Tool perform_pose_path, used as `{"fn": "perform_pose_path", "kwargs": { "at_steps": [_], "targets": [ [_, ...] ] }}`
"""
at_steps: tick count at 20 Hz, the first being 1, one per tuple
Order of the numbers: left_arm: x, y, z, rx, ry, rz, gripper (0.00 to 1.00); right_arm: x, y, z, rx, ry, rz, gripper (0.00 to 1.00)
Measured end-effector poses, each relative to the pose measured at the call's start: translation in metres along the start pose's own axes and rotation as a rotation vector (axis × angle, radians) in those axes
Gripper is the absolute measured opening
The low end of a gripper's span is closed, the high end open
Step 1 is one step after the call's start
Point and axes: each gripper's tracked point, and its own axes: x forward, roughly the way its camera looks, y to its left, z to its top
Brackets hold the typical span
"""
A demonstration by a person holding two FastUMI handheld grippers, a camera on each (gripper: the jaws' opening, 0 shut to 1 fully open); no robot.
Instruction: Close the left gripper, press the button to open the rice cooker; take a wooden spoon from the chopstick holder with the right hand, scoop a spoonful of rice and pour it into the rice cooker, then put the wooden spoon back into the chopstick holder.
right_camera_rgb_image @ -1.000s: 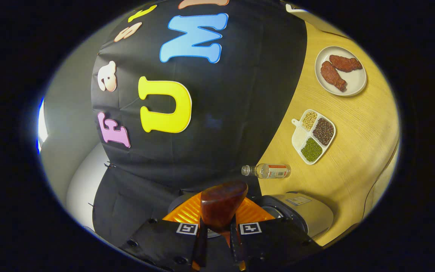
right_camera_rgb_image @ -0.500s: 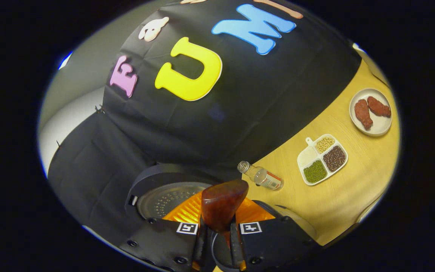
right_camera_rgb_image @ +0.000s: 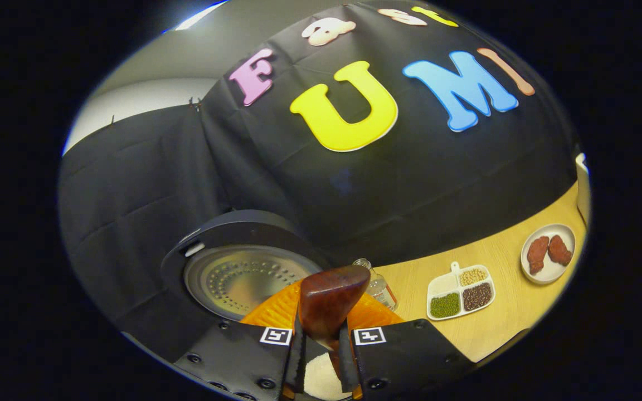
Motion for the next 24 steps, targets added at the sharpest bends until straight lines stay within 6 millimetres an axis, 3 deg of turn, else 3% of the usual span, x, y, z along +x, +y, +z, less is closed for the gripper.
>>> {"fn": "perform_pose_path", "kwargs": {
  "at_steps": [10, 14, 22, 24],
  "targets": [
    [0.000, 0.004, 0.001, 0.006, -0.015, 0.022, 0.93, 0.002, 0.055, -0.027, -0.342, 0.009, 0.143, 0.24],
    [-0.001, 0.002, -0.002, -0.002, -0.013, 0.028, 0.93, 0.000, 0.062, -0.024, -0.504, -0.040, 0.153, 0.26],
    [-0.002, 0.001, 0.000, 0.003, -0.021, 0.019, 0.95, -0.005, 0.071, -0.031, -0.616, -0.045, 0.169, 0.24],
    [0.000, 0.000, -0.003, 0.002, -0.010, 0.008, 0.93, -0.012, 0.073, -0.023, -0.636, -0.064, 0.164, 0.27]
  ]
}}
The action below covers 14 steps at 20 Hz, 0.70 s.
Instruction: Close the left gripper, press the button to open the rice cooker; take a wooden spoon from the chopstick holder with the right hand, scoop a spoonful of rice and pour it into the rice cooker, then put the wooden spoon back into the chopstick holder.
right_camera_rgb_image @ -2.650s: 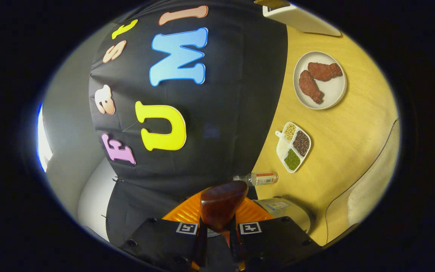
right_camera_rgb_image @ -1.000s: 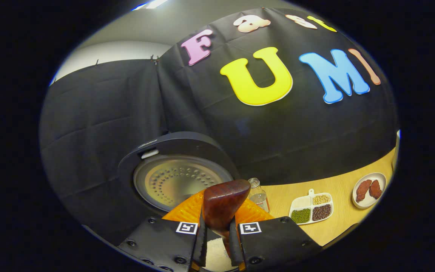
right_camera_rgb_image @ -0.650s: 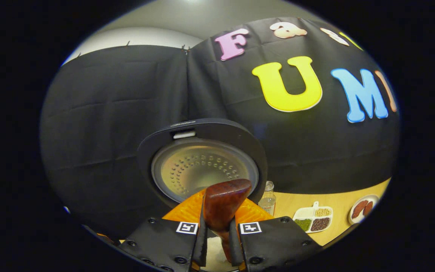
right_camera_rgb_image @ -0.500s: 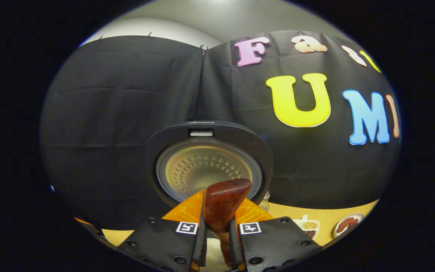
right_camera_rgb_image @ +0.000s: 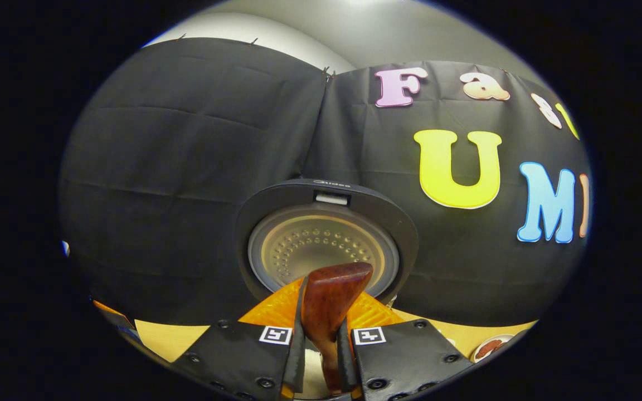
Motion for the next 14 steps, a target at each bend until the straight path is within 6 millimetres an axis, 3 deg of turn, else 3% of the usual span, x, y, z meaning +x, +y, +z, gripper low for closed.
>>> {"fn": "perform_pose_path", "kwargs": {
  "at_steps": [6, 8, 12, 14],
  "targets": [
    [-0.006, -0.009, 0.004, 0.037, 0.007, -0.053, 0.92, -0.038, -0.005, 0.043, 0.136, -0.073, 0.025, 0.26],
    [-0.011, -0.027, 0.006, 0.053, 0.003, -0.068, 0.93, -0.054, -0.015, 0.056, 0.175, -0.087, 0.027, 0.24],
    [-0.003, -0.060, 0.006, 0.053, 0.012, -0.116, 0.92, -0.096, -0.050, 0.063, 0.223, -0.091, -0.024, 0.24],
    [-0.005, -0.075, 0.005, 0.064, 0.014, -0.142, 0.92, -0.122, -0.078, 0.066, 0.211, -0.105, -0.086, 0.26]
  ]
}}
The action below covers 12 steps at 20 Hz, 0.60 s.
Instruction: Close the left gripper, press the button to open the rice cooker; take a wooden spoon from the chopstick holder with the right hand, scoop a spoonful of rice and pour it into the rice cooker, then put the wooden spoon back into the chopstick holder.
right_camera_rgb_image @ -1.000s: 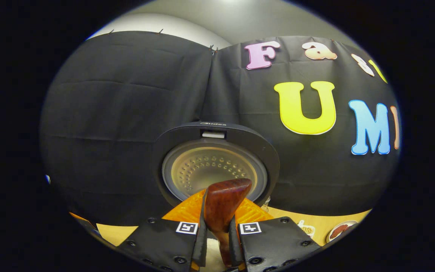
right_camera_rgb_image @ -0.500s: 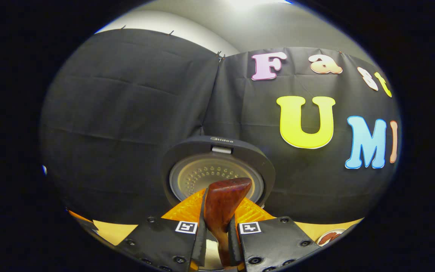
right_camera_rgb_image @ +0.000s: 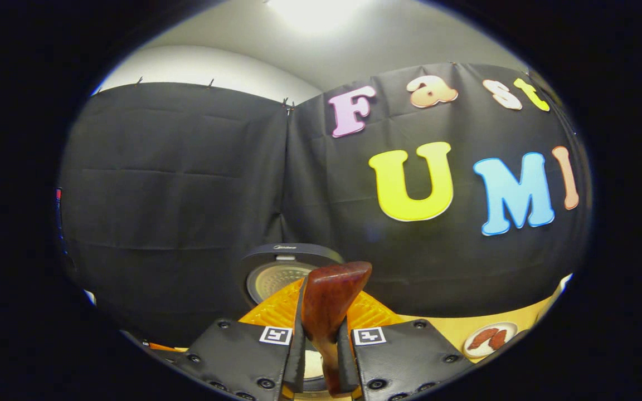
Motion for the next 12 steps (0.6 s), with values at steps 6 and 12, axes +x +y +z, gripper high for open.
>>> {"fn": "perform_pose_path", "kwargs": {
  "at_steps": [6, 12],
  "targets": [
    [0.010, -0.058, -0.009, 0.033, 0.024, -0.089, 0.92, -0.080, -0.091, 0.015, 0.034, -0.043, -0.174, 0.26],
    [0.019, -0.109, -0.020, 0.048, 0.035, -0.168, 0.92, -0.156, -0.179, 0.005, 0.117, -0.029, -0.357, 0.26]
  ]
}}
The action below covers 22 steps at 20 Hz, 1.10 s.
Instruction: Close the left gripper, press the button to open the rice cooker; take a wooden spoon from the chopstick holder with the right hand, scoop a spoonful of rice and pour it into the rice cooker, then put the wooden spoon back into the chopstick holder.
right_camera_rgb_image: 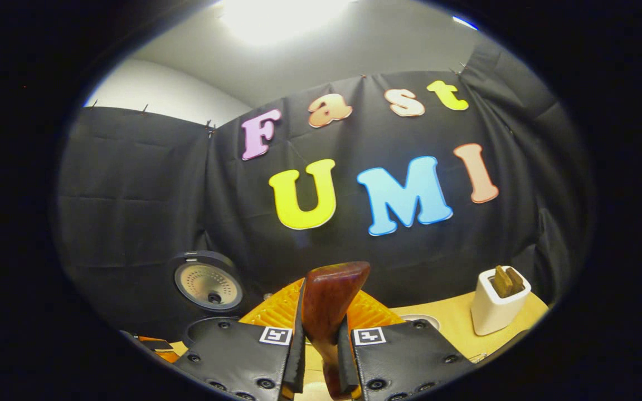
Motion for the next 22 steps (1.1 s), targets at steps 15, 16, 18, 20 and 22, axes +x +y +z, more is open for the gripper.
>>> {"fn": "perform_pose_path", "kwargs": {
  "at_steps": [15, 16, 18, 20, 22],
  "targets": [
    [0.032, -0.033, 0.025, 0.065, -0.035, -0.049, 0.92, -0.066, -0.206, -0.069, 0.128, 0.099, -0.377, 0.27],
    [0.034, -0.029, 0.032, 0.067, -0.047, -0.041, 0.92, -0.066, -0.214, -0.077, 0.141, 0.110, -0.389, 0.27],
    [0.036, -0.016, 0.051, 0.071, -0.077, -0.011, 0.93, -0.065, -0.227, -0.088, 0.180, 0.122, -0.402, 0.27],
    [0.038, 0.000, 0.074, 0.074, -0.115, 0.027, 0.91, -0.060, -0.237, -0.097, 0.209, 0.127, -0.413, 0.27],
    [0.043, 0.017, 0.096, 0.068, -0.150, 0.063, 0.93, -0.052, -0.242, -0.110, 0.207, 0.155, -0.419, 0.27]
  ]
}}
